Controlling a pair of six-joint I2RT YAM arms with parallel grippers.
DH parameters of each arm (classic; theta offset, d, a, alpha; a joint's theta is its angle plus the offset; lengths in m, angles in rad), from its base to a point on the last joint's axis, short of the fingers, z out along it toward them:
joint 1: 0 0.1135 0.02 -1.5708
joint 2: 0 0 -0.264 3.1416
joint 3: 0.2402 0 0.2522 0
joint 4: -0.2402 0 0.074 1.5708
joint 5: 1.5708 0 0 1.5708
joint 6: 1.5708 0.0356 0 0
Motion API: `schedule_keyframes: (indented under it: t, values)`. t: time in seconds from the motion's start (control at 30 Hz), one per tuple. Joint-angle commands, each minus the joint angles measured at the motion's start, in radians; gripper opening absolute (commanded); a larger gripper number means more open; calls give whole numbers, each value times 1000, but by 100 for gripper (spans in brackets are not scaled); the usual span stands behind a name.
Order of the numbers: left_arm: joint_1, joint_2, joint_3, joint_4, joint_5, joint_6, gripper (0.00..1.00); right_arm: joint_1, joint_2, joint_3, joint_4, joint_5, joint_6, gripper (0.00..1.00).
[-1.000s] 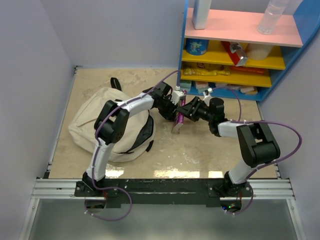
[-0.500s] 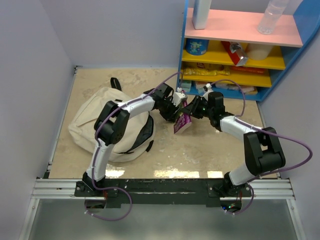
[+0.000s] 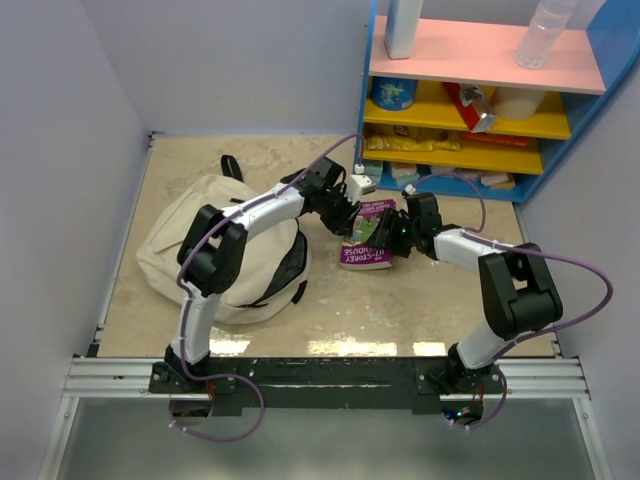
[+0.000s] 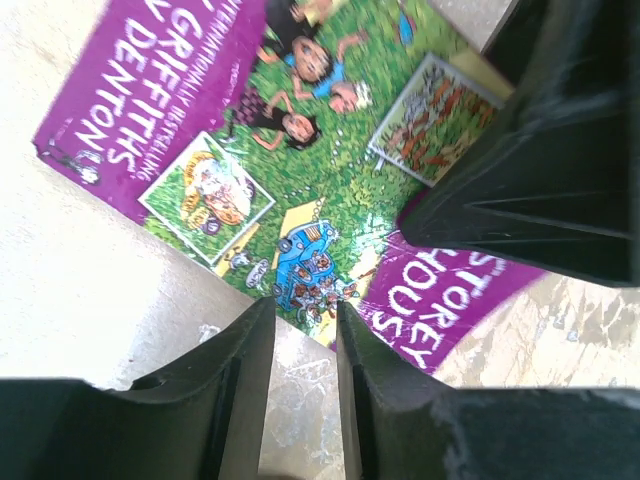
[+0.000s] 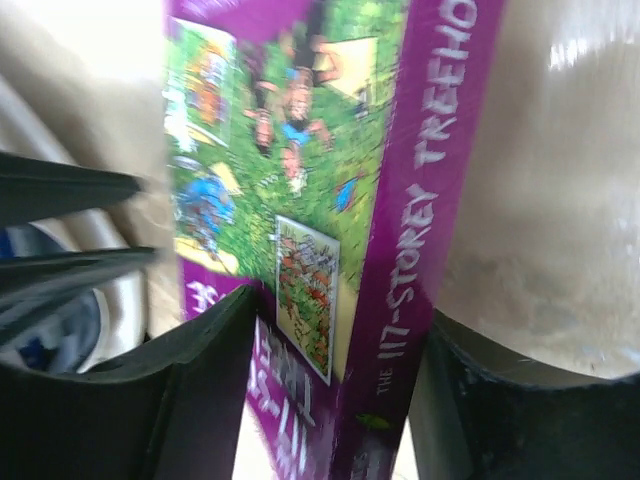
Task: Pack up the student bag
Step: Pick up the book from the center of the board.
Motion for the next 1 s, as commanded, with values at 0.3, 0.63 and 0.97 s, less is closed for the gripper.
schedule_keyframes:
  t: [0.3, 0.63, 0.97]
  values:
    - [34, -184, 113, -202, -37, 102, 31, 1, -38, -55, 90, -2, 36, 0]
    - [48, -549, -43, -446, -267, 220, 61, -8, -78, -47, 153, -71, 91, 0]
    - [20, -743, -292, -454, -217, 190, 76, -8, -81, -1, 139, -87, 90, 0]
